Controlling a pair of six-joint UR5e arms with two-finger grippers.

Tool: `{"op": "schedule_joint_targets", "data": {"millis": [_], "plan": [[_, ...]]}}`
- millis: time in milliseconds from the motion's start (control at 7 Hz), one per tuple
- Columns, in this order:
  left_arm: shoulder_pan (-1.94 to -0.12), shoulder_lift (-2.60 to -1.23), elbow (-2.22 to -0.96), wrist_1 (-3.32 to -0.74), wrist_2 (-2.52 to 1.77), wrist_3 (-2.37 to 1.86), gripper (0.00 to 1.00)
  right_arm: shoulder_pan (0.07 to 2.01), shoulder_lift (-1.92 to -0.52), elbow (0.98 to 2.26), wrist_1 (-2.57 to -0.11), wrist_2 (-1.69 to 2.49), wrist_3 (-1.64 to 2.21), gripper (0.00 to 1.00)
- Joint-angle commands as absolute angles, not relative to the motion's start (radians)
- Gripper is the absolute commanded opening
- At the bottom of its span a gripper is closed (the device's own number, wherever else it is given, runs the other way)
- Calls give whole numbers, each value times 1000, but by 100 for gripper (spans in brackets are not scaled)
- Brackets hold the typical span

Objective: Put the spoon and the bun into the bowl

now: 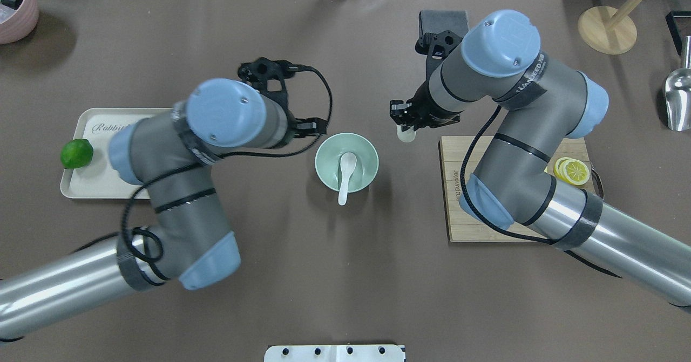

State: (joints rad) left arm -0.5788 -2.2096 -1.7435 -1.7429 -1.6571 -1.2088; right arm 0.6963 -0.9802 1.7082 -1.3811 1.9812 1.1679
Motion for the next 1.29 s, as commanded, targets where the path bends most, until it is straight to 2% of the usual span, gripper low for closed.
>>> {"op": "schedule_joint_targets", "data": {"millis": [0,429,571,714,1000,1143], "plan": [[-722,-2042,-1876,-1749,-1733,-978,98,603,-913,1692,-1384,1871,1225,0],[-918,-1916,-1908,-1752,-1879,-711,98,537,-803,1558,-1381,1804,1262,0],[-952,-1887,-1913,-1752,-1879,-692,98,540,-778,1528,-1381,1802,1275,58],[-968,-1882,-1914,-1752,-1879,-692,98,541,-772,1519,-1378,1801,1278,100],[-965,-1876,-1907,-1755,-1865,-684,98,570,-775,1558,-1397,1827,1269,100],[-983,-1843,-1910,-1758,-1865,-648,98,625,-802,1631,-1534,1906,1199,100]]}}
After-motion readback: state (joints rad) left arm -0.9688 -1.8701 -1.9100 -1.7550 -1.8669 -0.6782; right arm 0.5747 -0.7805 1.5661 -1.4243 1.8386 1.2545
